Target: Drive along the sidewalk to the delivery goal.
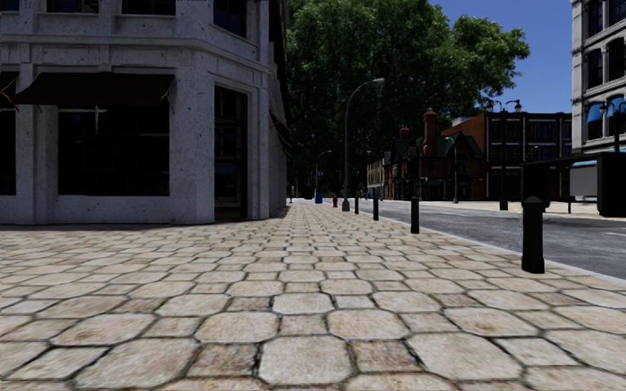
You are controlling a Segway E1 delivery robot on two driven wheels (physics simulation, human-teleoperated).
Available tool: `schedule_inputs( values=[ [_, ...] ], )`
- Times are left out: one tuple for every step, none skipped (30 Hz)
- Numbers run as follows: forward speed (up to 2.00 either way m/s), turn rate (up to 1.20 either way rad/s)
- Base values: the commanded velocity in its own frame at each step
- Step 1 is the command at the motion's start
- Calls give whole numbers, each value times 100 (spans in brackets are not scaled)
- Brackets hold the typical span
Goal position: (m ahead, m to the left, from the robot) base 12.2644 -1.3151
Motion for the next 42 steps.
schedule_inputs(
  values=[
    [200,0],
    [200,0],
    [200,0],
    [200,0],
    [200,0],
    [200,0],
    [200,0],
    [200,0],
    [200,0],
    [200,0],
    [200,0],
    [200,0],
    [200,0],
    [200,0],
    [200,0],
    [200,0],
    [200,0],
    [200,0],
    [200,0],
    [200,0],
    [200,0],
    [200,0],
    [200,0],
    [200,0],
    [200,0],
    [200,0],
    [200,0],
    [200,0],
    [200,0],
    [200,0],
    [200,0],
    [200,0],
    [200,0],
    [200,0],
    [200,-7],
    [200,-19],
    [200,-26],
    [200,-26],
    [200,-29],
    [200,-29],
    [200,-29],
    [200,-29]
  ],
)
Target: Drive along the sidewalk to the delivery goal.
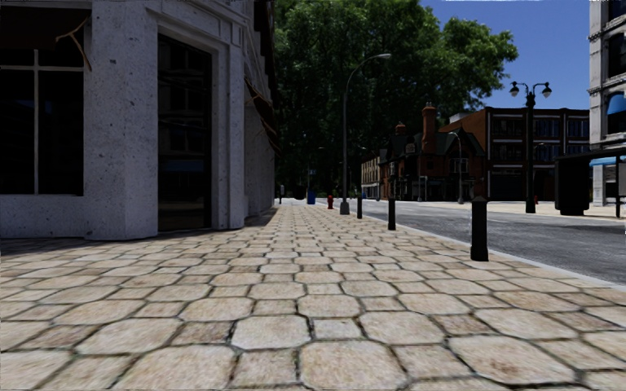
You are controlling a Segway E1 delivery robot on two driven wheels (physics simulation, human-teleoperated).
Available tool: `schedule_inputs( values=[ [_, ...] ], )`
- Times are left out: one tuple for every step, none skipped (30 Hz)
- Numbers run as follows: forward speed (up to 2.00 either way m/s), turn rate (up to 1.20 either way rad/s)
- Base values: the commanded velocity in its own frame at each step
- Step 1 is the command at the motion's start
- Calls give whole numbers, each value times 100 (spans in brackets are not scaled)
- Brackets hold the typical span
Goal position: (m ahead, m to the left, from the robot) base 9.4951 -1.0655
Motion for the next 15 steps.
schedule_inputs(
  values=[
    [200,-29],
    [200,-29],
    [200,-29],
    [200,-29],
    [200,-29],
    [200,-29],
    [200,-29],
    [200,-29],
    [200,-29],
    [200,-29],
    [200,-29],
    [200,-29],
    [200,-28],
    [200,-28],
    [200,-8]
  ],
)
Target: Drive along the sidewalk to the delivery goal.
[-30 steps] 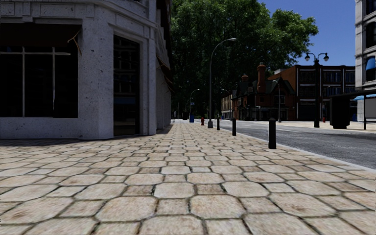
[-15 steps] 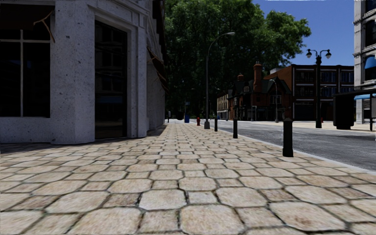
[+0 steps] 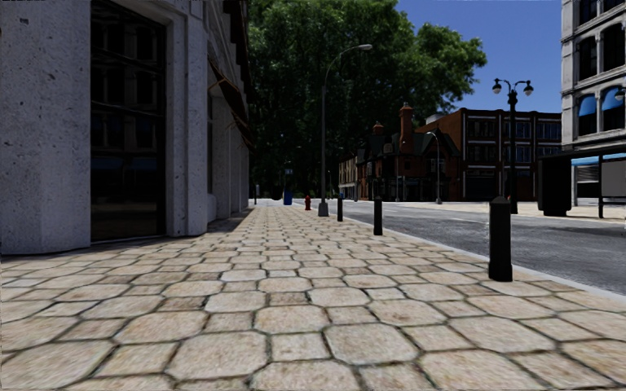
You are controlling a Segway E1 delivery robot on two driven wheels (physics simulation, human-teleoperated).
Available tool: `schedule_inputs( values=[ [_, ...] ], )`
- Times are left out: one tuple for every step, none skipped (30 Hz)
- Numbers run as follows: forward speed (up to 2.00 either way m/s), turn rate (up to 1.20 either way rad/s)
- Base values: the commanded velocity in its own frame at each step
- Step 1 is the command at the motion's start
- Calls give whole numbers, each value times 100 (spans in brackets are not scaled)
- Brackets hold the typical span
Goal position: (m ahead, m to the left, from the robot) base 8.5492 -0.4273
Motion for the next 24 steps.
schedule_inputs(
  values=[
    [200,0],
    [200,0],
    [200,0],
    [200,0],
    [200,0],
    [200,0],
    [200,0],
    [200,0],
    [200,0],
    [200,0],
    [200,0],
    [200,0],
    [200,0],
    [200,0],
    [200,0],
    [200,0],
    [200,0],
    [200,0],
    [200,0],
    [200,0],
    [200,0],
    [200,0],
    [200,0],
    [200,0]
  ],
)
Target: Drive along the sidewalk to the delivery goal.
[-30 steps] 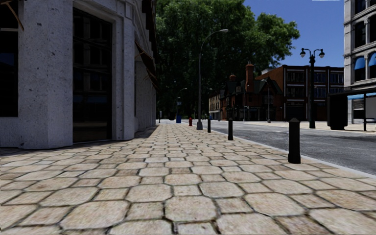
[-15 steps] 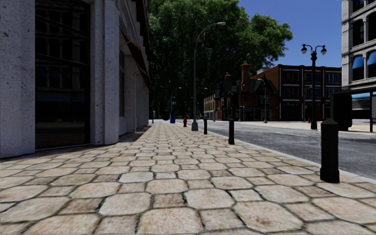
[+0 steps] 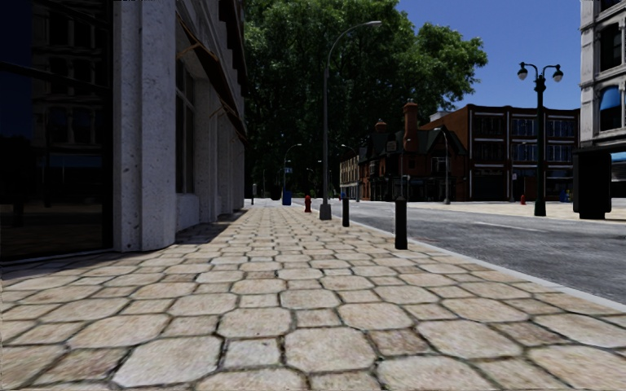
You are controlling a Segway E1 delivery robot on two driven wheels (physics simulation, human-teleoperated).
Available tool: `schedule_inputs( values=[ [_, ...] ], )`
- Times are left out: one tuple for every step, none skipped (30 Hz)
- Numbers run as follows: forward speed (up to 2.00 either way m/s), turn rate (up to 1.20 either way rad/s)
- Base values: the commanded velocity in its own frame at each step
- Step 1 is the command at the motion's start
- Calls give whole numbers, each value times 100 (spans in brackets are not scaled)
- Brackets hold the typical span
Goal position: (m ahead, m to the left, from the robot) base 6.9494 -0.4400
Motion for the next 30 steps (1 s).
schedule_inputs(
  values=[
    [200,0],
    [200,0],
    [200,0],
    [200,0],
    [200,0],
    [200,0],
    [200,0],
    [200,0],
    [200,0],
    [200,0],
    [200,0],
    [200,0],
    [200,0],
    [200,0],
    [200,0],
    [200,0],
    [200,0],
    [200,0],
    [200,0],
    [200,0],
    [200,0],
    [200,0],
    [200,0],
    [200,0],
    [200,0],
    [200,0],
    [200,0],
    [200,0],
    [200,0],
    [200,0]
  ],
)
